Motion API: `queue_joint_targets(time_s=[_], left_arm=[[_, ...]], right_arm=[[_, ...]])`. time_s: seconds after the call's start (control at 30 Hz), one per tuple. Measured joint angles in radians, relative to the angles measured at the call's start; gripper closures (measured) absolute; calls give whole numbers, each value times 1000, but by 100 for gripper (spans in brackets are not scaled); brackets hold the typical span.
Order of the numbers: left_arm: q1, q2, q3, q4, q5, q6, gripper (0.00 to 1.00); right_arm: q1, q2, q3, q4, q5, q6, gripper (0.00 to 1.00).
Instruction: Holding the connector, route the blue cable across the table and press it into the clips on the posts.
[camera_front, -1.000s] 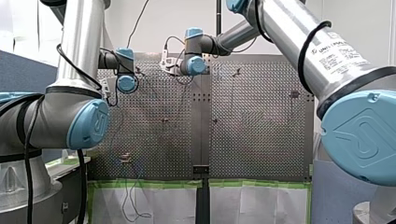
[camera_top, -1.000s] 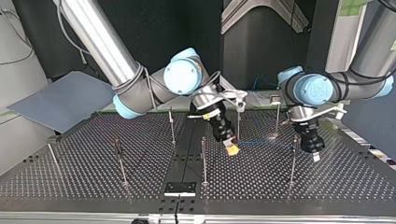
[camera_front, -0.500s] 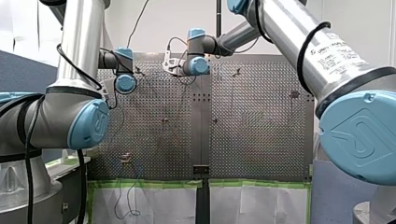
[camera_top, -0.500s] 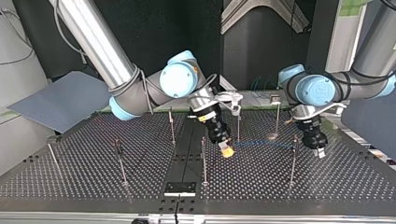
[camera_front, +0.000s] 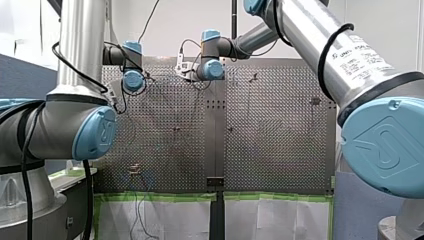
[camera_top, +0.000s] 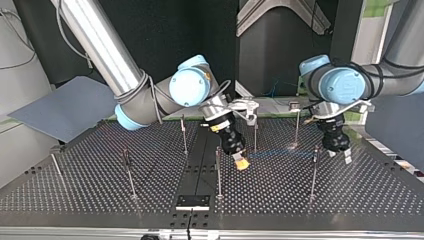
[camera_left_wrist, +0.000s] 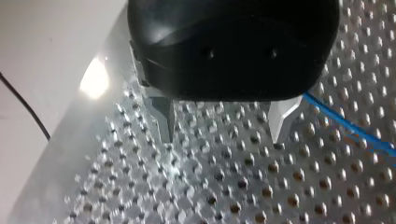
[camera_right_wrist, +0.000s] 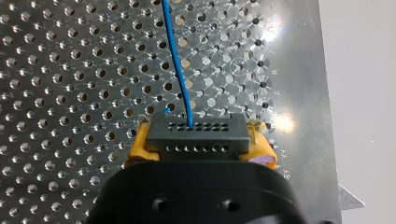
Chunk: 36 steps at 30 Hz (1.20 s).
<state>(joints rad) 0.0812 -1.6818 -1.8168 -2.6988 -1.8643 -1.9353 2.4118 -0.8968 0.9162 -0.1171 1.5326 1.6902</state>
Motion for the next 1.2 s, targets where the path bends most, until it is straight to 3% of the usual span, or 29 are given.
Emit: queue_joint_targets(time_s=[0.3, 0.47, 0.7, 0.97, 1.2], left_arm=[[-4, 88, -25, -86, 56, -26, 0], [5, 141, -74, -140, 82, -63, 0], [1, 214, -145, -204, 123, -72, 0], [-12, 297, -167, -222, 187, -38, 0], [-24, 325, -165, -213, 250, 22, 0]], right_arm=[[1, 0, -1, 3, 1, -2, 100], [1, 0, -1, 4, 1, -2, 100], [-1, 0, -1, 12, 1, -2, 100], [-1, 0, -1, 14, 4, -1, 100], [-1, 0, -1, 14, 5, -1, 100]])
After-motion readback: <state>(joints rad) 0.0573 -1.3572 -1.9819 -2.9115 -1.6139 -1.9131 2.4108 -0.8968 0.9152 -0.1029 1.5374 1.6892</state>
